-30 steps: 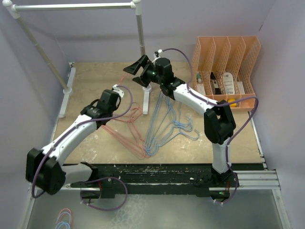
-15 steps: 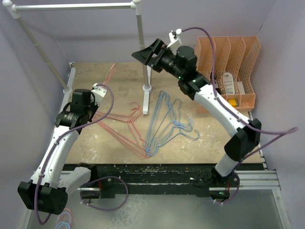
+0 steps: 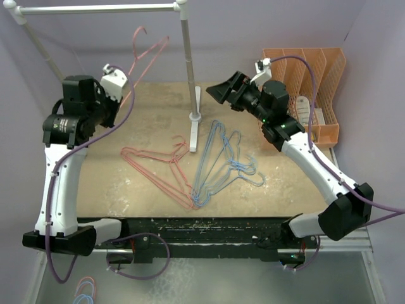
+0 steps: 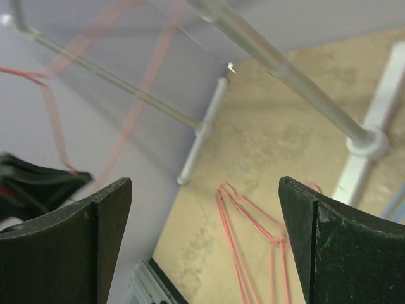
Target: Organize the hangers
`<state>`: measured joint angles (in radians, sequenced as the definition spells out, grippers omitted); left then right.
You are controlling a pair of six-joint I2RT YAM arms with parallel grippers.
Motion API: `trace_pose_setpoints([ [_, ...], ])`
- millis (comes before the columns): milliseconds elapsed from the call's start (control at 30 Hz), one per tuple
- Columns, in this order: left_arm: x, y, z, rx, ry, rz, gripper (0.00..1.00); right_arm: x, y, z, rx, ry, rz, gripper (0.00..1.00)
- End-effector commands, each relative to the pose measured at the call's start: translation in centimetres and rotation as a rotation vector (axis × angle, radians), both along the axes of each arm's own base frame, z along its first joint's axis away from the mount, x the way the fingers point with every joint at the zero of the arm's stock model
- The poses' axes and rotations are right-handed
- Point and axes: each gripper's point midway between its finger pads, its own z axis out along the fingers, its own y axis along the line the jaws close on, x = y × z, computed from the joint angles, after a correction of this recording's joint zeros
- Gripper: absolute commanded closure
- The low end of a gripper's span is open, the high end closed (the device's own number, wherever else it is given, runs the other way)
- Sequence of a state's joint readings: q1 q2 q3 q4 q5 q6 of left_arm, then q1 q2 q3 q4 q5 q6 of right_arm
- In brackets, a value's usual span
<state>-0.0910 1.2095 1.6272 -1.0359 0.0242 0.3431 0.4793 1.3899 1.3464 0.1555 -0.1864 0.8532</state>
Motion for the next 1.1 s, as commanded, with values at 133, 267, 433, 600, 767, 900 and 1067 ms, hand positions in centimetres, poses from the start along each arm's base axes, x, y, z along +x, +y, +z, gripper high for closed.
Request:
trace_pose_setpoints([
  [133, 2.8, -1.2, 6.4, -0.134, -0.084, 0.006, 1.00, -1.4, -1.0, -1.7, -0.051, 0.000, 0.032, 0.00],
  [267, 4.7, -1.2, 7.2, -0.127, -0.091, 0.007, 1.00, -1.4, -1.0, -2.3, -0.056, 0.012, 0.032, 0.00],
  [433, 7.2, -1.1, 7.5, -0.111, -0.080, 0.009, 1.00, -1.5, -0.8, -2.6, -0.051, 0.023, 0.046, 0.00],
  [600, 8.9, -1.4, 7.8, -0.108, -0.086, -0.010, 1.00, -1.6, -0.8, -2.9, -0.052, 0.037, 0.045, 0.00],
  [767, 9.8, -2.7, 6.4, -0.083, -0.042, -0.053, 1.00, -1.2, -0.6, -4.1, -0.066, 0.062, 0.050, 0.00],
  [900, 10.1, -4.3, 6.0, -0.064, -0.041, -0.084, 1.00, -1.0, -0.4, -5.2, -0.075, 0.082, 0.058, 0.00],
  [1067, 10.4, -5.3, 6.2, -0.045, -0.060, -0.090, 0.84, -0.7, -0.3, -7.1, -0.094, 0.119, 0.060, 0.00],
])
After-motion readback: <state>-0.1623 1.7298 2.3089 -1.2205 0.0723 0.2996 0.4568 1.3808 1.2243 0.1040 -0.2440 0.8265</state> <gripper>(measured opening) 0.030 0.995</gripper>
